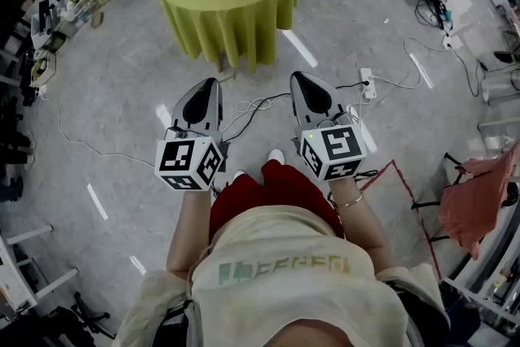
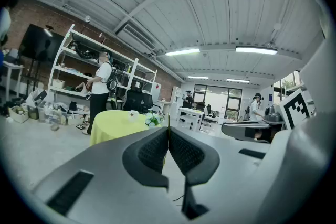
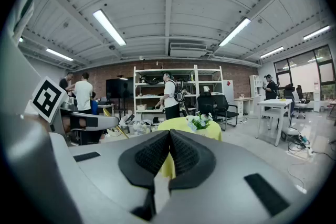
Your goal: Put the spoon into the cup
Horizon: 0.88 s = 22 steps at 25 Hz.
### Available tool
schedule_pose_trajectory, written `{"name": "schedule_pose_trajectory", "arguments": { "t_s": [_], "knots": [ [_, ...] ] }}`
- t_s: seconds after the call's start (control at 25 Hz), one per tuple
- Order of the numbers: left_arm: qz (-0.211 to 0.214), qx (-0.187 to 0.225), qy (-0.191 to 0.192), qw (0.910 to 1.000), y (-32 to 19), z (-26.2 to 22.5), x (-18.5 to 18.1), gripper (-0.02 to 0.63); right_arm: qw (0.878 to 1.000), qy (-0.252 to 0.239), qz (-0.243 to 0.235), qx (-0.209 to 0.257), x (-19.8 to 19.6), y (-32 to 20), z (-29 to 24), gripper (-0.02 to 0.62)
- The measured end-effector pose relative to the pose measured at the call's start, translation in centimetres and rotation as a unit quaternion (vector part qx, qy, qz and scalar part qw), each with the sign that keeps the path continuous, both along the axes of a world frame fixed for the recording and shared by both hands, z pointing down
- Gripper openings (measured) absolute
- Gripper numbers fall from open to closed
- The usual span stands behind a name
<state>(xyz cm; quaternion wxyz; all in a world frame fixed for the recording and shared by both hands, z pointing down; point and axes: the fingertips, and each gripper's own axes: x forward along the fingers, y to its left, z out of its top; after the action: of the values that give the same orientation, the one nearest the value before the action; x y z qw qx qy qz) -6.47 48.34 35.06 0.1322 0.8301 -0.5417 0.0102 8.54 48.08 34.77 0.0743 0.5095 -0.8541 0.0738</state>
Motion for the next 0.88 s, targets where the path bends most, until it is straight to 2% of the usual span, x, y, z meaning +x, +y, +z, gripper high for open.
{"name": "schedule_pose_trajectory", "arguments": {
  "t_s": [0.32, 0.88],
  "knots": [
    [0.005, -0.008, -0.009, 0.9999, -1.6, 0.9, 2.4, 0.025, 1.0, -0.003, -0.011, -0.005, 1.4, -2.1, 0.7, 0.035],
    [-0.016, -0.005, -0.021, 0.9996, -4.8, 1.3, 5.1, 0.025, 0.999, -0.014, -0.037, 0.011, 3.6, -6.2, 0.5, 0.037]
  ]
}}
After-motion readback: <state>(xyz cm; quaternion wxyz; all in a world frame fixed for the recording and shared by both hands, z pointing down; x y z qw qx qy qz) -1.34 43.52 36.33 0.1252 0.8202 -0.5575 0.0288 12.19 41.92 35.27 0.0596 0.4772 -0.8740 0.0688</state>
